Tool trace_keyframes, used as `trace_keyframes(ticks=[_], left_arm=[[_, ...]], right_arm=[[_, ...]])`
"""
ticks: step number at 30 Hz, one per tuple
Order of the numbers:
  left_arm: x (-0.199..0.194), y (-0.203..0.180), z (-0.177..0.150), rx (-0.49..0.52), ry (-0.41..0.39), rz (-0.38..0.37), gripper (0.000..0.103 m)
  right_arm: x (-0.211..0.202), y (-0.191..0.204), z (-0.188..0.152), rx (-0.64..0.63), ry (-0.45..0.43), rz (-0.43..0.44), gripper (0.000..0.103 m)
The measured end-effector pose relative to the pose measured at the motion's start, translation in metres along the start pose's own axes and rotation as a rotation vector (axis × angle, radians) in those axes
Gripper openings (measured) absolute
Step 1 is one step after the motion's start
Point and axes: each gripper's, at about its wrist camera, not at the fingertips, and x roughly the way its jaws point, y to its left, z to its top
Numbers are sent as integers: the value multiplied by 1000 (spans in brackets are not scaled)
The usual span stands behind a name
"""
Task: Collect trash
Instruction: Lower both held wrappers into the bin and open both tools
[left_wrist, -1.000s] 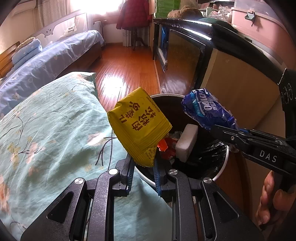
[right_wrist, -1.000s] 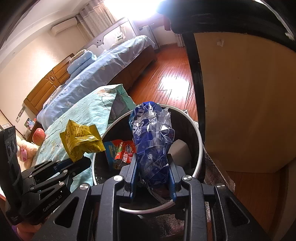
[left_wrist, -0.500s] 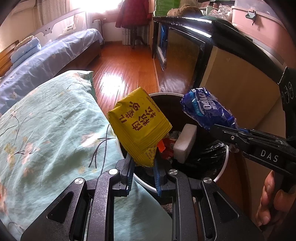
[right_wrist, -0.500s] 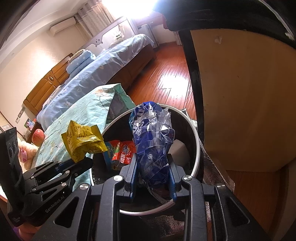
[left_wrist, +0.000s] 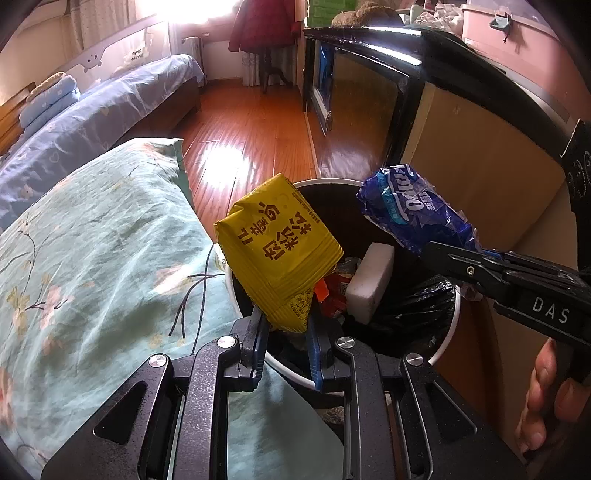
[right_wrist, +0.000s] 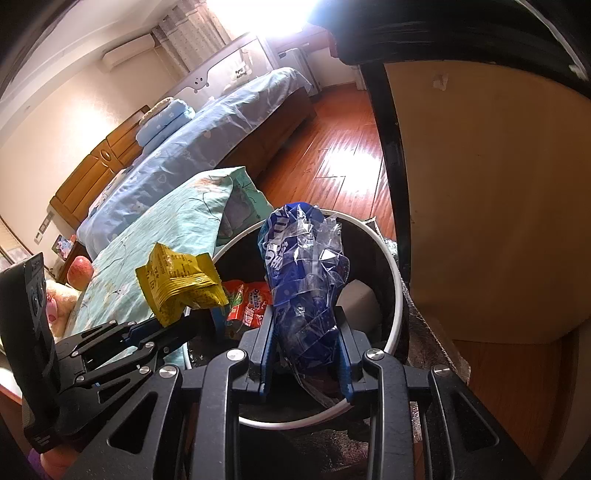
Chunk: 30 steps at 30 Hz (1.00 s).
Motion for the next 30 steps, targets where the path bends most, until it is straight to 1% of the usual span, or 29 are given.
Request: trace_keyframes(ticks=[30], left_arm=[[6,-2,2,0,8,1,17]], right_arm=[[8,0,3,2,14,-5,30]])
